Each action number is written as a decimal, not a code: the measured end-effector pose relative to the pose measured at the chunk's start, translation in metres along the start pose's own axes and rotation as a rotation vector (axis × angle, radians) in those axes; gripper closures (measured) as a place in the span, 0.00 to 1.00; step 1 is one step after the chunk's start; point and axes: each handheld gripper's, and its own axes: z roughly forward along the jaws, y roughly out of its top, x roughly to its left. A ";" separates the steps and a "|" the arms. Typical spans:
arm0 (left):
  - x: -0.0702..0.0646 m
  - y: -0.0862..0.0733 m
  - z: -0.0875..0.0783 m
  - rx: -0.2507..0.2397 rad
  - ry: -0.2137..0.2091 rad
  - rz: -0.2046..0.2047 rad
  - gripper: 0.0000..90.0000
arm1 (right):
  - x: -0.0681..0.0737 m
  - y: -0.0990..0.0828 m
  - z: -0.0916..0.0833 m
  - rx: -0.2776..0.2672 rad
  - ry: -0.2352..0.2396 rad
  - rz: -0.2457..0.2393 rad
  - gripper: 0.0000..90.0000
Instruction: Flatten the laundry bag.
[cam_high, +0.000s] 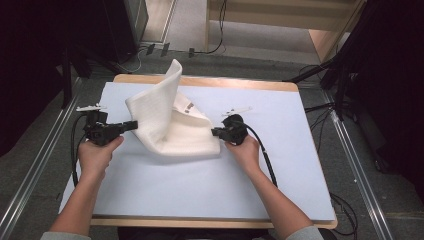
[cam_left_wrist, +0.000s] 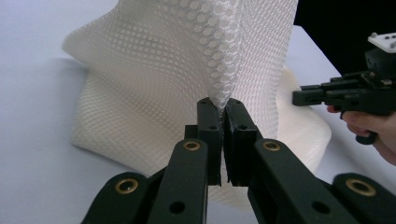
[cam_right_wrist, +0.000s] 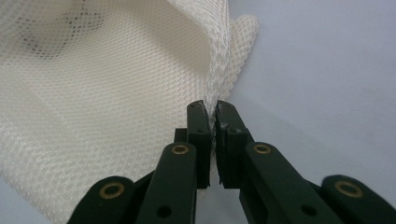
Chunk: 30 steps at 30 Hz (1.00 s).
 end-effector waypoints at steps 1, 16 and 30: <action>0.002 0.000 -0.001 -0.010 0.000 -0.008 0.98 | 0.000 0.000 0.000 0.000 0.000 0.000 0.97; 0.000 -0.004 0.023 0.055 -0.022 -0.026 0.97 | -0.032 -0.010 -0.060 -0.024 -0.084 0.011 0.98; 0.000 -0.019 0.064 0.171 0.000 -0.009 0.94 | -0.048 -0.045 -0.075 0.026 -0.107 0.037 0.70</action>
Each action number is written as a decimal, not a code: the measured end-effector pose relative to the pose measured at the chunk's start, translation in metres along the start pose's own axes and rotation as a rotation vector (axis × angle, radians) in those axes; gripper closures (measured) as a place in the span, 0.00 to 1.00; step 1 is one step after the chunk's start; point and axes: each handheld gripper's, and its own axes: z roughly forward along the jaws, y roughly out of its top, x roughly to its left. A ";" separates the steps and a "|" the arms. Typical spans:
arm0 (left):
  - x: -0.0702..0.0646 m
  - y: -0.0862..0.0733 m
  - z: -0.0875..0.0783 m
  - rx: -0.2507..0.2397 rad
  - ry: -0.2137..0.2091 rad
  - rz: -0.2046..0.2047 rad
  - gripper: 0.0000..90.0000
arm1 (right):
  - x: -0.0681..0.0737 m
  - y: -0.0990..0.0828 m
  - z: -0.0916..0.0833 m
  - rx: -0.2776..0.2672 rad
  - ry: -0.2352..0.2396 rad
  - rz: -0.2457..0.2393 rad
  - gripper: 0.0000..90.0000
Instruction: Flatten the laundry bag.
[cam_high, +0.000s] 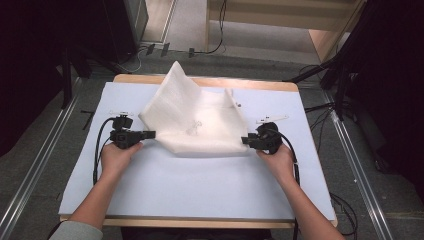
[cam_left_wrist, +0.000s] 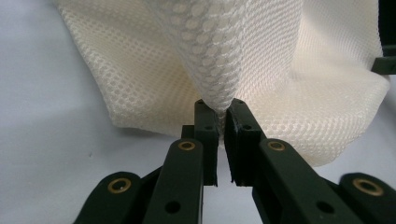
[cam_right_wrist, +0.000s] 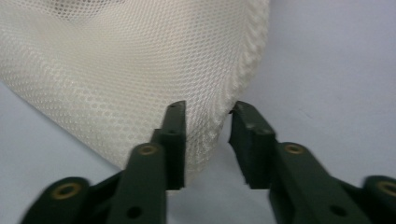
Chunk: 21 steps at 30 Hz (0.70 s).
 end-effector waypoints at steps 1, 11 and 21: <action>0.000 0.000 0.000 0.000 0.000 0.000 0.93 | 0.000 0.000 0.000 0.000 0.000 0.000 0.70; 0.003 -0.002 -0.011 -0.015 -0.022 0.003 0.86 | -0.022 0.019 0.007 -0.074 -0.012 0.075 0.60; 0.002 -0.006 -0.024 -0.006 0.027 0.019 0.72 | -0.052 0.042 0.032 -0.123 -0.054 0.153 0.52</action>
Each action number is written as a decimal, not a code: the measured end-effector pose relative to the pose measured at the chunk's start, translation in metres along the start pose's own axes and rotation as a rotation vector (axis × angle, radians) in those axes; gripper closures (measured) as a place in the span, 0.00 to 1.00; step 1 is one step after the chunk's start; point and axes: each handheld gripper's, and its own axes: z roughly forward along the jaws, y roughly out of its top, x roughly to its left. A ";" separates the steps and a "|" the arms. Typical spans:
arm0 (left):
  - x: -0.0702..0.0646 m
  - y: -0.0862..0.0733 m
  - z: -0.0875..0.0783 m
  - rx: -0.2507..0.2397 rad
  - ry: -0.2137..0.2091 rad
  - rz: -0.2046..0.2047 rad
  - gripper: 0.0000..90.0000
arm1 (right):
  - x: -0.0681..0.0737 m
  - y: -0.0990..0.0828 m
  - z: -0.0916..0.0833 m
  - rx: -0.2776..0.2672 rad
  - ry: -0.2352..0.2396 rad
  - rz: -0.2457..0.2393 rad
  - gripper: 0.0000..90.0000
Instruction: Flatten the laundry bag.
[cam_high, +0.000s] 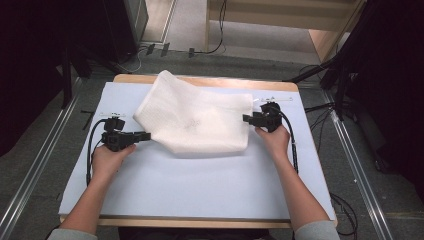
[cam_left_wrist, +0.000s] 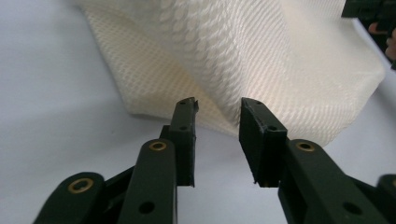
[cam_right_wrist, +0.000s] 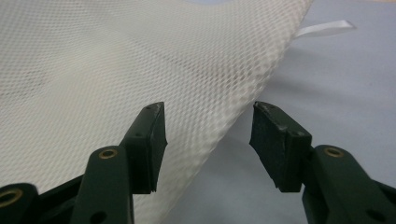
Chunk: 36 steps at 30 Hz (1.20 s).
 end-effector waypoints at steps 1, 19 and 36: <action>0.000 0.000 -0.003 -0.002 0.001 0.000 0.72 | -0.003 0.002 0.004 0.008 -0.003 0.012 0.52; -0.017 0.008 -0.058 -0.080 -0.012 0.030 0.66 | 0.070 0.016 -0.021 -0.079 0.177 -0.183 0.95; -0.062 0.024 -0.028 -0.022 -0.075 0.138 0.53 | 0.151 -0.044 -0.025 0.036 0.294 -0.385 0.94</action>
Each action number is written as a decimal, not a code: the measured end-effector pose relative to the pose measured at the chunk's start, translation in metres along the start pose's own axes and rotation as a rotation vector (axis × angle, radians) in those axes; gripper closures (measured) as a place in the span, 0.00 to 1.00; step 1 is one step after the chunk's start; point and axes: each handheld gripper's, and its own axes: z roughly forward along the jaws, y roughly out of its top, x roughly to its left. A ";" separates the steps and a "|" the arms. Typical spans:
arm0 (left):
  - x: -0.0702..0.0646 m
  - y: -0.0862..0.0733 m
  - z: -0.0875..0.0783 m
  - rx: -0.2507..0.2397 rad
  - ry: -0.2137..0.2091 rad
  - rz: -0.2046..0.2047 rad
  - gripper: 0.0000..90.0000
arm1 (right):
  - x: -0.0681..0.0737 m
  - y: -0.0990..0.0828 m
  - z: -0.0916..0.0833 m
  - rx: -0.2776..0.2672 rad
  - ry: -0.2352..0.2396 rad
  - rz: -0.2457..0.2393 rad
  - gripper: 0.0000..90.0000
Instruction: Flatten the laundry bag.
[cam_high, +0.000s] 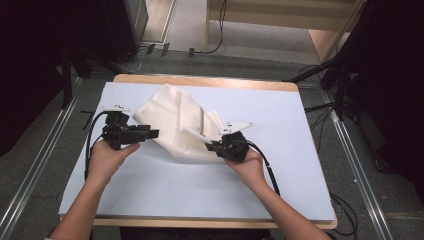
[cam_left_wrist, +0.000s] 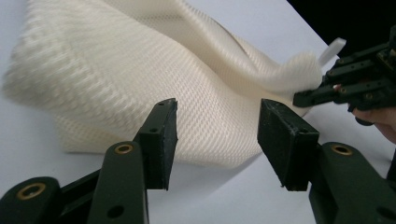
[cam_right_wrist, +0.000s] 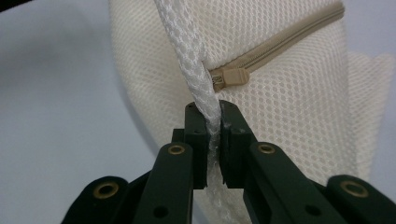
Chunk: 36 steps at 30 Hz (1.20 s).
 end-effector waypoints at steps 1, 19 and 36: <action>-0.003 0.001 0.005 0.011 0.002 0.015 0.52 | 0.008 -0.003 0.002 0.008 0.011 -0.008 0.94; 0.015 -0.003 0.057 0.116 0.073 -0.009 0.48 | 0.062 -0.016 0.015 0.042 0.112 -0.114 0.94; 0.017 -0.002 0.041 0.120 0.031 0.031 0.97 | 0.031 -0.012 -0.022 -0.031 0.150 -0.028 0.72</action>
